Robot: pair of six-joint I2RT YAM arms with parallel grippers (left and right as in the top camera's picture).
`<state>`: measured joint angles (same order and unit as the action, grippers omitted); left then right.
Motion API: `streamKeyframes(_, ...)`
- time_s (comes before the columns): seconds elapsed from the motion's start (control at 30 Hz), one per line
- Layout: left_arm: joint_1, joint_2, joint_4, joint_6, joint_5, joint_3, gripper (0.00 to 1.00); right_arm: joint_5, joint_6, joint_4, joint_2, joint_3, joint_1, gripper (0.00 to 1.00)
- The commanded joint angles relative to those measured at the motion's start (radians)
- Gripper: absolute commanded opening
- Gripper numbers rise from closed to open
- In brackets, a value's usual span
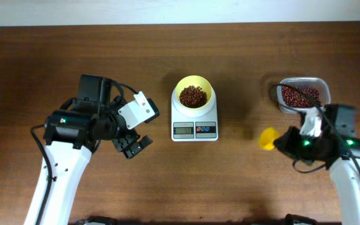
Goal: Scoop item into bowl and weigh 50g on scale
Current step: 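Lift the scoop away from the bowl and move it right, then lower the yellow scoop onto the table and open right gripper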
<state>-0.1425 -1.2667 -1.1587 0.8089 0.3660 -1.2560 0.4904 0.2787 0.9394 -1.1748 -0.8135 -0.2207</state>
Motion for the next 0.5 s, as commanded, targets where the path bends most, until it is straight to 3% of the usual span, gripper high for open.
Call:
streamKeyframes(0.0,0.001,0.01,0.001,0.016,0.004,-0.018,0.99,0.131,-0.047,-0.037,-0.006,0.082,0.005,0.04)
streamKeyframes(0.13,0.001,0.01,0.001,0.016,0.004,-0.018,0.99,0.131,-0.08,-0.109,-0.006,0.254,0.005,0.04)
streamKeyframes(0.3,0.0,0.01,0.001,0.016,0.004,-0.018,0.99,0.114,-0.08,-0.181,-0.006,0.299,0.005,0.05)
streamKeyframes(0.47,0.001,0.01,0.001,0.016,0.004,-0.018,0.99,0.02,-0.08,-0.143,-0.006,0.327,0.005,0.05)
